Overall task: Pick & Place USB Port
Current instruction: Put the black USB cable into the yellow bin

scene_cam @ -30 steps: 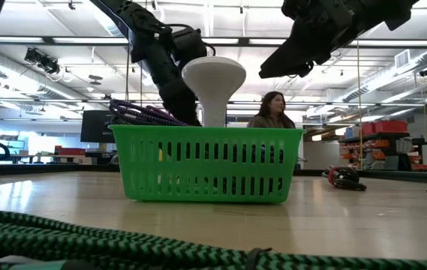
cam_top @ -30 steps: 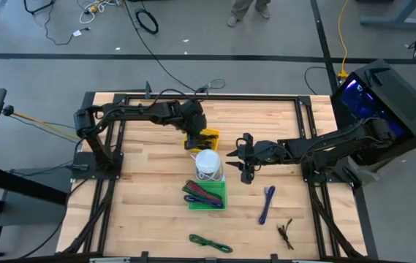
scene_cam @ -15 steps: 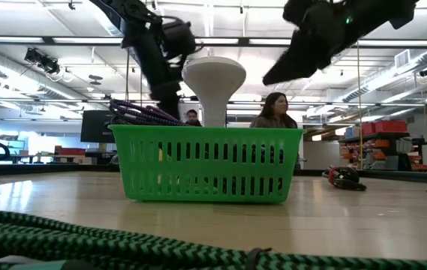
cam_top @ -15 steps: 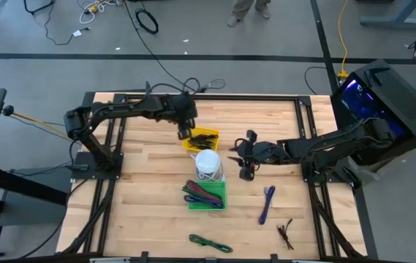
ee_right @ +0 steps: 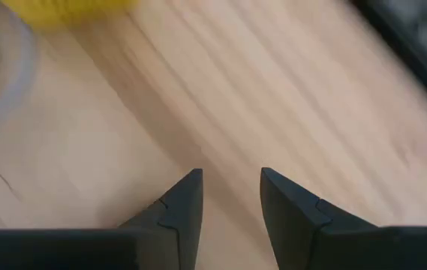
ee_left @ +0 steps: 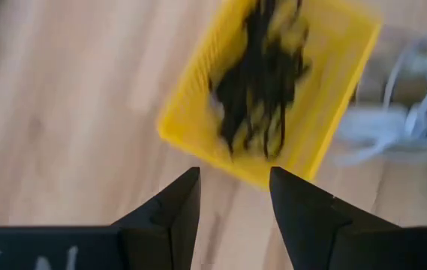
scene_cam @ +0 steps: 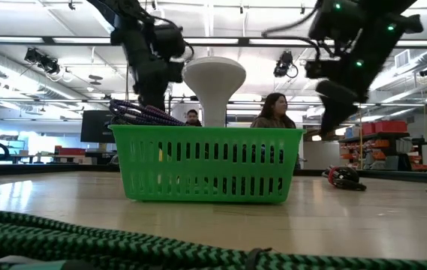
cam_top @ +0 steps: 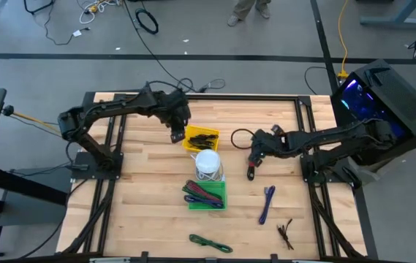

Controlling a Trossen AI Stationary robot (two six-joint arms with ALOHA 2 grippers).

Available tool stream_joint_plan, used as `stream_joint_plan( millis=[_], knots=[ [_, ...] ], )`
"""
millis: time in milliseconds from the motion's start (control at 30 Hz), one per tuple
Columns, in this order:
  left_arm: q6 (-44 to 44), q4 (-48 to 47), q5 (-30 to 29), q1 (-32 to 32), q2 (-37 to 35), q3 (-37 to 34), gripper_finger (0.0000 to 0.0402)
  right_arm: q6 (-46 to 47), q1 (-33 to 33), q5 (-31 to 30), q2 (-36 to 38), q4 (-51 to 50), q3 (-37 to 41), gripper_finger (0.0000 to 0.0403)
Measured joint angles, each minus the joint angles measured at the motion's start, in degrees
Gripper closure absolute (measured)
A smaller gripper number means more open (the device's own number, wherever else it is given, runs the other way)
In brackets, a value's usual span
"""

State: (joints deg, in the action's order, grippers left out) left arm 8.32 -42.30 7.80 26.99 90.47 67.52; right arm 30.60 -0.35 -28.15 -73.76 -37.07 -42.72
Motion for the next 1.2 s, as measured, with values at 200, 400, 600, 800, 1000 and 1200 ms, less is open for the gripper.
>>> stream_joint_plan(
  millis=[200,400,600,800,1000,1200],
  knots=[
    [-1.33,11.74,0.43,1.96,-11.96,-10.88,0.0236,12.31,2.30,3.17,0.17,-4.29,2.37,0.0268],
    [-9.99,23.97,3.52,-0.10,-27.92,-26.85,0.0236,18.51,3.80,9.49,0.26,9.67,6.95,0.0268],
    [-14.17,27.12,-0.56,-7.45,-38.86,-35.56,0.0236,24.96,5.12,10.69,0.26,13.15,8.39,0.0268],
    [-15.58,28.97,-5.98,-14.68,-43.53,-38.57,0.0236,30.73,7.48,11.65,0.26,13.12,8.39,0.0261],
    [-15.66,29.12,-10.04,-19.87,-43.68,-38.83,0.0236,36.15,10.01,11.14,-1.11,13.24,8.41,0.0232],
    [-16.72,29.56,-13.14,-23.95,-43.67,-38.83,0.0236,38.88,10.76,10.71,-5.11,15.67,8.41,0.0197]
  ],
)
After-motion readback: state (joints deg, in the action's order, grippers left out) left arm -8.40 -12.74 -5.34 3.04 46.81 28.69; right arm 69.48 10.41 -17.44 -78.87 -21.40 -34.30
